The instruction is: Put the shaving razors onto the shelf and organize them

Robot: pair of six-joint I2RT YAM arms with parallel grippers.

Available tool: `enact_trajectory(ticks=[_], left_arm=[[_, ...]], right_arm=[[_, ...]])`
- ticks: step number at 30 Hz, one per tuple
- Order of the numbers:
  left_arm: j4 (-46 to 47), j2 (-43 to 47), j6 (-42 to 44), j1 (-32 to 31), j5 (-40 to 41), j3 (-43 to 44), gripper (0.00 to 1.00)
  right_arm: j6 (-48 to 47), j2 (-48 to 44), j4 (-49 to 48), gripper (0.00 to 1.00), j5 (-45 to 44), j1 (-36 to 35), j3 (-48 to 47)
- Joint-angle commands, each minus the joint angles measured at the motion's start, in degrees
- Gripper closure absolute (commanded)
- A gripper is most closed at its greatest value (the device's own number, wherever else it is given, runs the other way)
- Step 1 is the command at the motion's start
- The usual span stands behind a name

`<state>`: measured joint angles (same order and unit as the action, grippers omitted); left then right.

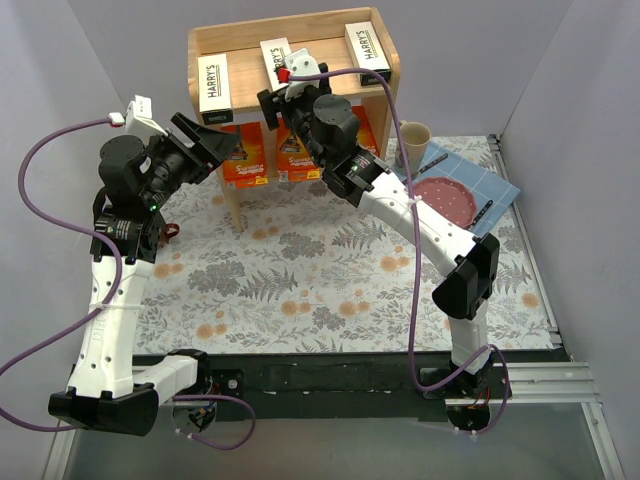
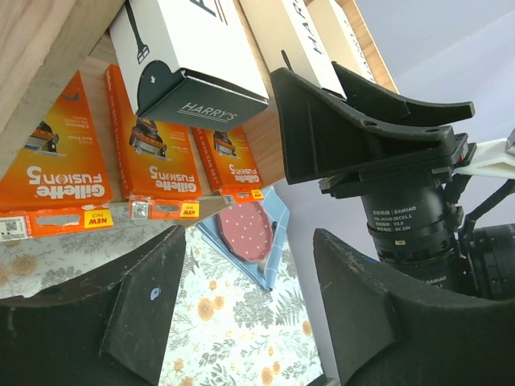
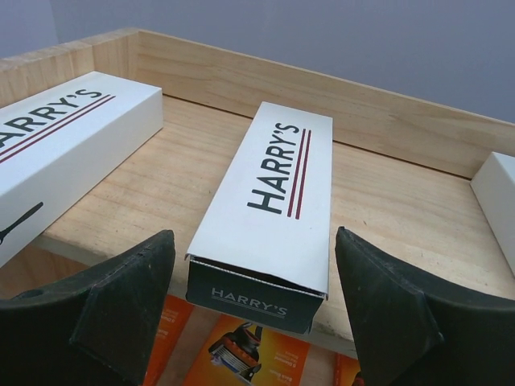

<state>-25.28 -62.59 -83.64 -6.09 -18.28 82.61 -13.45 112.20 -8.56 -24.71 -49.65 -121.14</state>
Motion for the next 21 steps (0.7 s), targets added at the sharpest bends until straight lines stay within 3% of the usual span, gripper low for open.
enact_trajectory(ticks=[1, 7, 14, 21], left_arm=[[-0.9, 1.1, 2.0, 0.5, -0.6, 2.2, 0.39], [-0.7, 0.7, 1.3, 0.5, -0.5, 1.9, 0.38], [-0.6, 0.3, 1.1, 0.7, -0.5, 2.5, 0.38], [-0.7, 0.3, 0.8, 0.8, -1.0, 2.6, 0.37]], right_arm=[[-0.9, -3.8, -1.6, 0.12, 0.9, -0.1, 0.1], [-0.2, -3.4, -1.7, 0.18, 0.5, -0.2, 1.3], [2.1, 0.0, -1.7, 0.35, -1.7, 0.0, -2.7], [2.6, -0.7, -3.4, 0.41, -5.8, 0.0, -2.7]])
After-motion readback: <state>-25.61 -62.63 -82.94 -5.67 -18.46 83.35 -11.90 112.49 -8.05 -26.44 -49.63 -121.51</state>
